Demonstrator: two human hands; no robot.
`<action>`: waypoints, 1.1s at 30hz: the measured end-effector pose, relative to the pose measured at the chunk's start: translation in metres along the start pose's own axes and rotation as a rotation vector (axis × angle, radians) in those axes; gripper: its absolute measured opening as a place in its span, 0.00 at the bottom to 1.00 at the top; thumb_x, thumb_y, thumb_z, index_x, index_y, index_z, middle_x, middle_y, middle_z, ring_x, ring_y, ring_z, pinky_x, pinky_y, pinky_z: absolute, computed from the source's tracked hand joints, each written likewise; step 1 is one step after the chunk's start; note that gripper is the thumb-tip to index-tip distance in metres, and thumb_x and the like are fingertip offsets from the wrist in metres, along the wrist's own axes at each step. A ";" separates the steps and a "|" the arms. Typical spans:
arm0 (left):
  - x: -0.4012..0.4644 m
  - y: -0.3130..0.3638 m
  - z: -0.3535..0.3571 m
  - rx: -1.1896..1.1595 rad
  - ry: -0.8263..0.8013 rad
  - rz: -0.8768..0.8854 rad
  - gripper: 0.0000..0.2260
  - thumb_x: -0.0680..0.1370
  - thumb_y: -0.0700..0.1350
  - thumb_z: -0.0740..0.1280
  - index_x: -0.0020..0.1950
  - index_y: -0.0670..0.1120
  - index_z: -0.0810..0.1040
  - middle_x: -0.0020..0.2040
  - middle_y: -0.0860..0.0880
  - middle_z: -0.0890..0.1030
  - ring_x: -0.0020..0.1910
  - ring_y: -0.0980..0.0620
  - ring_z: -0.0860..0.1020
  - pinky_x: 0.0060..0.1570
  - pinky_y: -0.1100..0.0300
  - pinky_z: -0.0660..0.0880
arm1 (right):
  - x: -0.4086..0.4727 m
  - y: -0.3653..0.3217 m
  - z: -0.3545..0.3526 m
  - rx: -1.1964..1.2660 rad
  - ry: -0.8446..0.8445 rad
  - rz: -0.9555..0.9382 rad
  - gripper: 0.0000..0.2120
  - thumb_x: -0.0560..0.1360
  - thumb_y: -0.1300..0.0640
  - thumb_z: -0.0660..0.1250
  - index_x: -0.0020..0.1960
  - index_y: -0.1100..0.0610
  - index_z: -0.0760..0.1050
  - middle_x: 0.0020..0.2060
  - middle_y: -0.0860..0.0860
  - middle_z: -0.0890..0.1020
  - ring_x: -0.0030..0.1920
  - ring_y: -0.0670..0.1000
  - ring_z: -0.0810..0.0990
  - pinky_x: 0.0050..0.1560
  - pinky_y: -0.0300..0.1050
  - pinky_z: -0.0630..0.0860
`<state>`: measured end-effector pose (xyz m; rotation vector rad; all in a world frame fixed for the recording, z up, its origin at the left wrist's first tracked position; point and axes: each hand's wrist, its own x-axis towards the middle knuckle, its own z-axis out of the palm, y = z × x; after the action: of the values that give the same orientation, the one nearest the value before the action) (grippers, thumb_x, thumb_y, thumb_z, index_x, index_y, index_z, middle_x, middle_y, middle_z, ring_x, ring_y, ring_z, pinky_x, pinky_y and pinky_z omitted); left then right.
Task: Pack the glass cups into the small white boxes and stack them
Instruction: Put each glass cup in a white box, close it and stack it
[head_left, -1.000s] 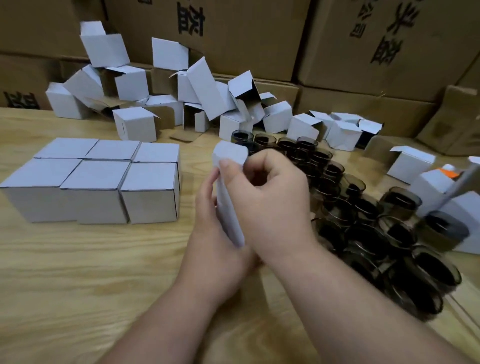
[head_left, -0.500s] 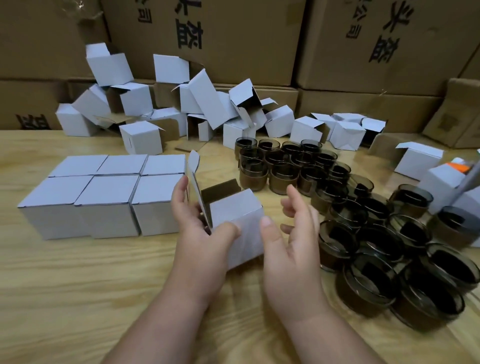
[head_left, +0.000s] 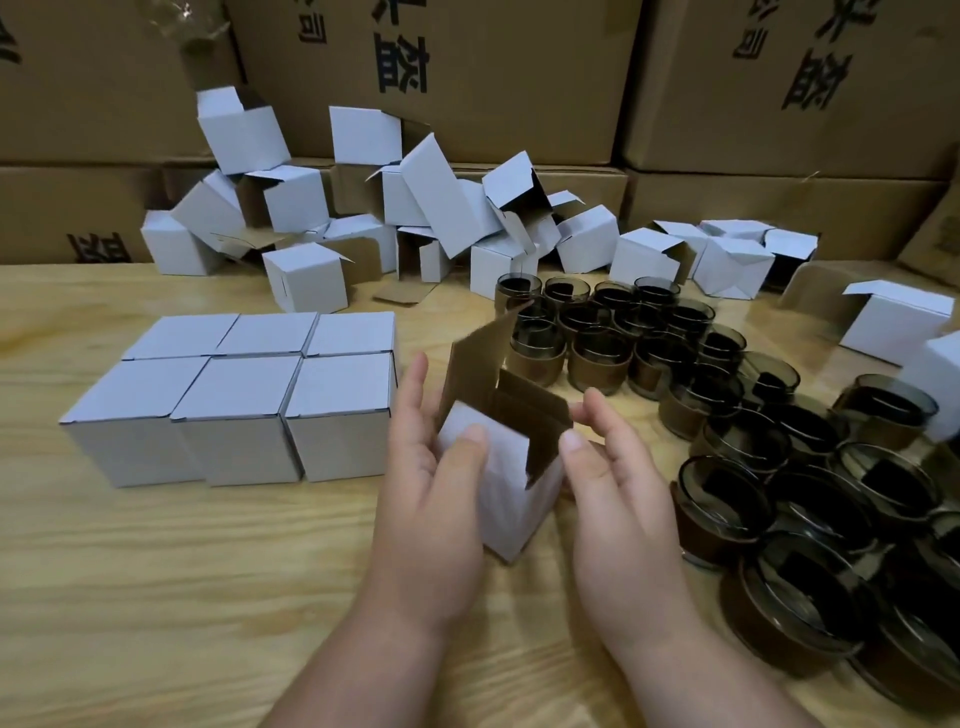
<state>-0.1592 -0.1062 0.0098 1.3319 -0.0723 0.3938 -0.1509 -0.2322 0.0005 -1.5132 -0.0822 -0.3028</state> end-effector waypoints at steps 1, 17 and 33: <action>-0.001 0.001 0.001 0.039 -0.020 0.024 0.35 0.75 0.50 0.67 0.81 0.57 0.60 0.74 0.63 0.73 0.71 0.61 0.74 0.68 0.60 0.74 | 0.000 -0.001 -0.001 -0.024 -0.004 -0.010 0.25 0.73 0.42 0.64 0.70 0.40 0.71 0.64 0.35 0.77 0.60 0.32 0.76 0.52 0.23 0.71; -0.003 -0.004 0.003 -0.092 0.085 0.033 0.30 0.70 0.38 0.57 0.58 0.75 0.72 0.55 0.57 0.82 0.58 0.48 0.81 0.63 0.43 0.74 | 0.001 -0.002 0.002 -0.072 -0.026 -0.001 0.30 0.79 0.47 0.65 0.79 0.50 0.63 0.50 0.34 0.82 0.50 0.30 0.78 0.45 0.21 0.70; -0.003 0.006 -0.001 0.156 0.129 -0.034 0.16 0.77 0.45 0.69 0.57 0.67 0.79 0.50 0.74 0.78 0.49 0.69 0.78 0.46 0.76 0.70 | 0.006 0.004 -0.003 -0.212 0.160 0.016 0.14 0.84 0.57 0.57 0.58 0.40 0.76 0.35 0.44 0.80 0.33 0.41 0.75 0.37 0.37 0.71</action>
<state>-0.1638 -0.1049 0.0144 1.4556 0.0895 0.4629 -0.1446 -0.2359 -0.0025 -1.6925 0.0920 -0.4293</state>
